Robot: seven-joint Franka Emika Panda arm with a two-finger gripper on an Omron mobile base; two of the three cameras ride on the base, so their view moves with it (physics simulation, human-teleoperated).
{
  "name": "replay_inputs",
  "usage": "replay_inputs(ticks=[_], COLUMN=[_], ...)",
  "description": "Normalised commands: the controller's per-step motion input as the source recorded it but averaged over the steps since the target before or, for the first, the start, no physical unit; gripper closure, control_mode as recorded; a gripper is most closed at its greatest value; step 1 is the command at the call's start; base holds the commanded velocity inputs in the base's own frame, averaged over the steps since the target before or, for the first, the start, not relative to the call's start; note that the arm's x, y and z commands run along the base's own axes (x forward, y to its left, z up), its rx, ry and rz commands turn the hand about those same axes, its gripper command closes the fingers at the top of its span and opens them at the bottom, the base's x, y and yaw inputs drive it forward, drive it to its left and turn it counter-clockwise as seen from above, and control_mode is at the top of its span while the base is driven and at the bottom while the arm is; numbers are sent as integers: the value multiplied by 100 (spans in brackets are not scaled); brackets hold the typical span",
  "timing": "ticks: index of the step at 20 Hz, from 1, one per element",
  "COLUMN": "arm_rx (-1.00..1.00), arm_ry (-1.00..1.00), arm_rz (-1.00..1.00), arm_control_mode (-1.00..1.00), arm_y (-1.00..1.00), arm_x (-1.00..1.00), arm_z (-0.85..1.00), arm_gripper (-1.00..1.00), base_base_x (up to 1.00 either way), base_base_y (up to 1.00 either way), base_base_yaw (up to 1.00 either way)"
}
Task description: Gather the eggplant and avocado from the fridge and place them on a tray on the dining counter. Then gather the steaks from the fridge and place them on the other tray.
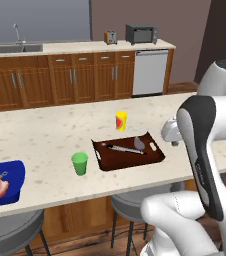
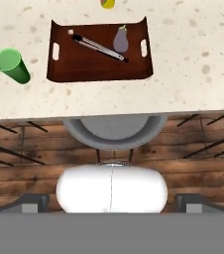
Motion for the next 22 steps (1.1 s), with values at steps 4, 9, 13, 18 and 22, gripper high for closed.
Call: replay_inputs(ticks=[4, 9, 13, 18, 22], arm_rx=[0, 0, 0, 0, 0], arm_ry=[0, 0, 0, 0, 0], arm_rz=[0, 0, 0, 0, 0], arm_control_mode=[100, 100, 100, 100, 100], arm_y=[0, 0, 0, 0, 0], arm_x=[-9, 0, 0, 0, 0], arm_z=[-1, 0, 0, 0, 0], arm_gripper=[-100, -100, -100, -100, -100], base_base_x=[-47, -100, -95, -34, 2], base_base_y=[0, 61, 100, 100, 100], base_base_yaw=[0, 16, 35, 18, 3])
